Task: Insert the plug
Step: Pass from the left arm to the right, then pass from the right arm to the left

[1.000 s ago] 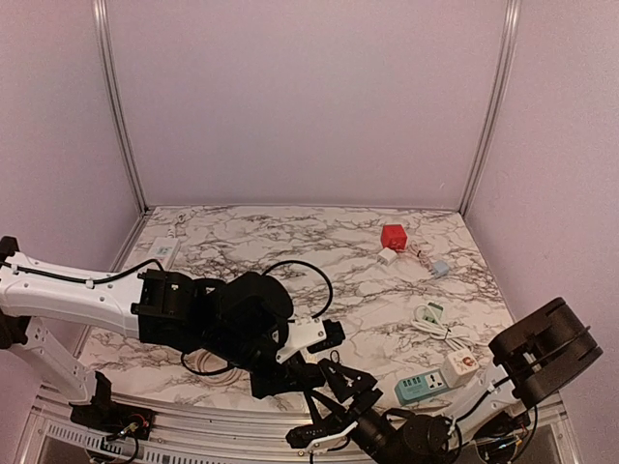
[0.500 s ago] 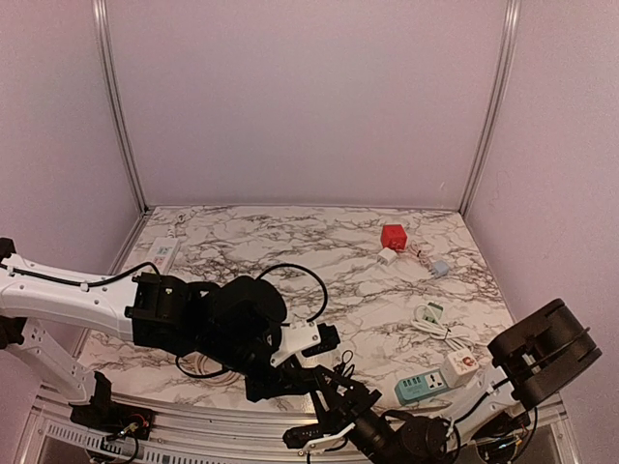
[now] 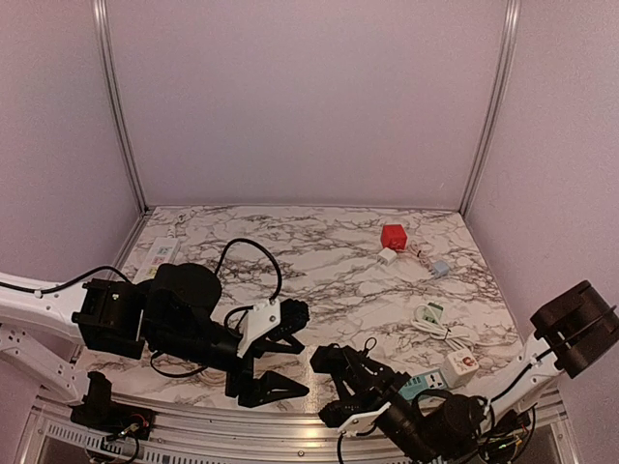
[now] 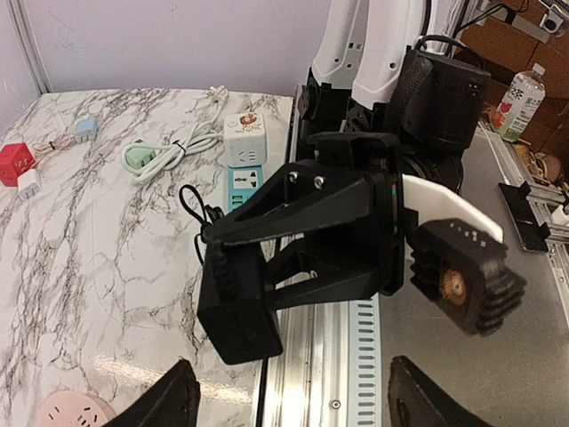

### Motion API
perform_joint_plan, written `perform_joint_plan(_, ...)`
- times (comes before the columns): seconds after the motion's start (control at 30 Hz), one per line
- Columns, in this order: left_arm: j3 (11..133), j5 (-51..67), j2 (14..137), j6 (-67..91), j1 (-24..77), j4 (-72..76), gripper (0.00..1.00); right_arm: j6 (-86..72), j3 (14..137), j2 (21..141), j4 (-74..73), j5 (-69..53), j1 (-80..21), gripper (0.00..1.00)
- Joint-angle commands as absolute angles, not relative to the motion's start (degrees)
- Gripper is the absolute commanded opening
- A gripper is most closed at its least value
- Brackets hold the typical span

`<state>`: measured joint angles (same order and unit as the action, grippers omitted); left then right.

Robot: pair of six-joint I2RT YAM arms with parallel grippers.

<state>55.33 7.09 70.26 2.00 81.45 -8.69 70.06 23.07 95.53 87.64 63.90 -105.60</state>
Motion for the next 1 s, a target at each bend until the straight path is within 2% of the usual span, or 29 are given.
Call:
perform_joint_plan(0.0, 53.60, 7.46, 70.09, 1.21, 81.91, -1.76, 0.77, 60.07, 19.12, 87.67, 105.30, 60.71, -105.89, 0.04)
perform_joint_plan(0.2, 55.88, 7.36, 74.73, 1.12, 82.81, -1.42, 0.85, 55.46, 14.96, 80.76, 104.44, 58.06, -105.91, 0.03)
perform_joint_plan(0.37, 55.69, 7.85, 74.14, 1.17, 83.40, 2.56, 0.99, 56.09, 15.64, 81.79, 104.53, 58.73, -105.86, 0.03)
perform_joint_plan(0.6, 54.38, 4.24, 73.13, 3.49, 83.50, 6.59, 0.99, 57.84, 17.24, 84.97, 105.29, 59.66, -105.91, 0.03)
perform_joint_plan(0.97, 59.84, -1.57, 81.47, 1.75, 85.51, 5.34, 0.99, 58.79, 18.28, 86.64, 105.29, 60.43, -106.00, 0.04)
